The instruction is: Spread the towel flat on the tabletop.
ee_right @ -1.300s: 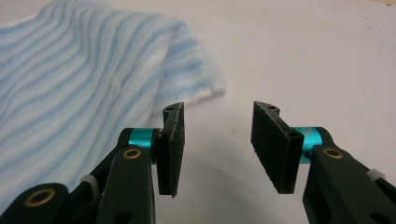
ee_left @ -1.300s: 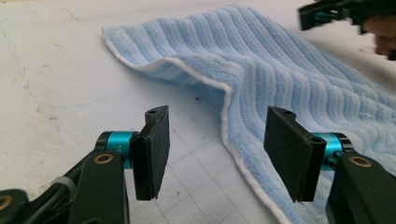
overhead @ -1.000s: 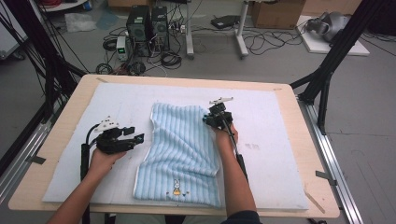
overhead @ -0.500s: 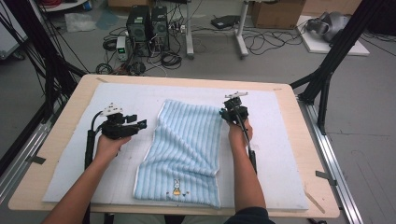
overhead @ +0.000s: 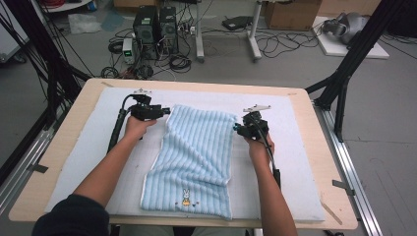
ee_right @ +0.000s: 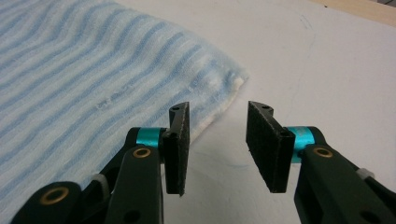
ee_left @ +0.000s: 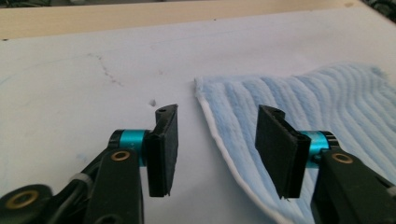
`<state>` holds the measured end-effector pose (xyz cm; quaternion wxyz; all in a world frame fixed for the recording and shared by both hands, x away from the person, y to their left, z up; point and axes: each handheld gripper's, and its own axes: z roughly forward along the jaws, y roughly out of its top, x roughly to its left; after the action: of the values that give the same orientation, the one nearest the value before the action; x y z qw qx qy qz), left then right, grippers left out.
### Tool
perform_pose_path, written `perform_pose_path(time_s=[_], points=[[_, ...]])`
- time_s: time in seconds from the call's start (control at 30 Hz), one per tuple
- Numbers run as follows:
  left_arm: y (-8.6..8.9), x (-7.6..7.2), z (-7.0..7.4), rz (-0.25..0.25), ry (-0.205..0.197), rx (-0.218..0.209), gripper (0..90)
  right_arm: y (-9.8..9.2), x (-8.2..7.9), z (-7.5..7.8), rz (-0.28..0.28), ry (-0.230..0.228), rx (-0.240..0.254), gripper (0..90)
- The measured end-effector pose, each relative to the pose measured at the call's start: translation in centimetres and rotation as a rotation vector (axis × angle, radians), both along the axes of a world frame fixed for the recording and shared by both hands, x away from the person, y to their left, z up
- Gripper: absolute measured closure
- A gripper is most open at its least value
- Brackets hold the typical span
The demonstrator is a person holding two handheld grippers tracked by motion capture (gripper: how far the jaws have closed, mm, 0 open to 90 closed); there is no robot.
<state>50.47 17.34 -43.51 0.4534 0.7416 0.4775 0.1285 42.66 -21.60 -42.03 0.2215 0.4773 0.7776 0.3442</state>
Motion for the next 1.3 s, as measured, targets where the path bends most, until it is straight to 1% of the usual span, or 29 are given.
perform_pose_path(time_s=[0.1, 0.17, 0.2, 0.27, 0.3, 0.33, 0.37, 0.4, 0.43, 0.5, 0.57, 0.6, 0.63, 0.67, 0.7, 0.73, 0.77, 0.83, 0.9, 0.93, 1.0, 1.03, 1.07, 1.1, 1.13, 1.17, 1.2, 1.27, 1.3], points=[[-1.1, 1.8, -0.6, -0.005, 0.046, 0.041, 52.5, -0.5, -0.3, 0.2, -0.002, -0.003, 0.011, 58.0], [-2.0, 2.4, -1.1, -0.004, 0.056, 0.058, 52.5, -0.7, -0.4, 0.2, -0.002, -0.001, 0.025, 57.6], [-2.5, 2.4, -1.2, -0.003, 0.041, 0.084, 52.4, -0.8, -0.4, 0.3, 0.003, -0.004, 0.028, 57.5], [-3.2, 2.2, -1.1, 0.004, -0.007, 0.170, 58.4, -0.7, -0.6, 0.3, 0.002, -0.005, 0.037, 57.2], [-3.3, 2.1, -1.1, -0.010, -0.035, 0.219, 67.6, -0.7, -0.7, 0.2, 0.007, -0.008, 0.036, 56.9], [-3.3, 2.1, -1.1, -0.039, -0.038, 0.213, 82.9, -0.6, -0.7, 0.2, 0.008, -0.006, 0.034, 56.7], [-3.2, 2.1, -1.0, -0.038, -0.036, 0.213, 87.9, -0.5, -0.7, 0.2, 0.011, -0.004, 0.030, 56.7], [-3.1, 2.1, -1.0, -0.021, -0.041, 0.227, 88.3, -0.5, -0.7, 0.1, 0.013, -0.001, 0.029, 56.6], [-2.7, 2.2, -0.9, 0.011, -0.042, 0.242, 88.5, -0.4, -0.7, 0.1, 0.011, 0.003, 0.031, 56.7], [-1.8, 2.3, -1.0, 0.091, -0.041, 0.212, 88.6, -0.3, -0.6, 0.0, 0.014, 0.001, 0.028, 56.7], [-1.1, 2.3, -1.0, 0.130, -0.051, 0.200, 88.1, -0.1, -0.5, -0.2, 0.009, 0.001, 0.030, 56.7], [-0.9, 2.3, -1.0, 0.140, -0.057, 0.174, 83.9, 0.0, -0.4, -0.3, 0.007, 0.000, 0.037, 56.7], [-0.7, 2.3, -1.0, 0.145, -0.038, 0.140, 69.1, 0.1, -0.3, -0.4, 0.006, 0.001, 0.045, 56.7], [-0.5, 2.2, -0.9, 0.143, -0.022, 0.118, 53.4, 0.3, -0.2, -0.5, 0.010, -0.001, 0.050, 56.6], [-0.4, 1.9, -0.7, 0.131, -0.024, 0.117, 50.7, 0.4, 0.0, -0.7, 0.011, 0.000, 0.056, 56.7], [-0.2, 1.5, -0.6, 0.121, -0.033, 0.113, 50.7, 0.6, 0.2, -0.9, 0.013, 0.006, 0.063, 56.7], [0.0, 1.2, -0.5, 0.107, -0.026, 0.096, 50.5, 0.8, 0.4, -1.1, 0.013, 0.013, 0.073, 56.7], [0.4, 0.5, -0.4, 0.078, -0.009, 0.079, 51.6, 1.3, 0.7, -1.5, 0.022, 0.032, 0.106, 56.7], [0.5, -0.3, -0.4, 0.060, 0.023, 0.054, 53.9, 1.9, 0.9, -1.9, 0.033, 0.052, 0.112, 56.7], [0.5, -0.6, -0.5, 0.047, 0.037, 0.040, 55.1, 2.2, 1.1, -2.1, 0.043, 0.054, 0.111, 57.3], [0.3, -1.2, -0.7, 0.005, 0.071, 0.042, 56.8, 2.8, 1.3, -2.4, 0.048, 0.059, 0.097, 58.7], [0.1, -1.5, -0.8, -0.014, 0.082, 0.045, 56.9, 3.0, 1.4, -2.6, 0.047, 0.061, 0.079, 60.7], [-0.1, -1.7, -1.1, -0.035, 0.079, 0.048, 58.0, 3.2, 1.4, -2.6, 0.041, 0.051, 0.062, 65.3], [-0.2, -2.0, -1.2, -0.044, 0.038, 0.088, 59.8, 3.3, 1.4, -2.6, 0.037, 0.039, 0.046, 73.7], [-0.3, -2.1, -1.2, -0.050, 0.010, 0.134, 69.9, 3.4, 1.5, -2.5, 0.036, 0.035, 0.019, 81.1], [-0.2, -1.9, -1.3, -0.061, 0.007, 0.120, 84.5, 3.6, 1.7, -2.5, 0.043, 0.031, 0.005, 86.0], [-0.2, -1.7, -1.5, -0.037, 0.005, 0.095, 86.8, 3.8, 1.9, -2.5, 0.041, 0.026, -0.003, 86.7], [-0.4, -1.4, -1.6, -0.007, -0.029, 0.119, 87.7, 4.0, 2.7, -2.4, 0.023, 0.021, -0.019, 87.2], [-0.5, -1.0, -1.6, 0.020, -0.023, 0.111, 87.8, 4.1, 3.1, -2.4, 0.015, 0.017, -0.027, 87.2]])
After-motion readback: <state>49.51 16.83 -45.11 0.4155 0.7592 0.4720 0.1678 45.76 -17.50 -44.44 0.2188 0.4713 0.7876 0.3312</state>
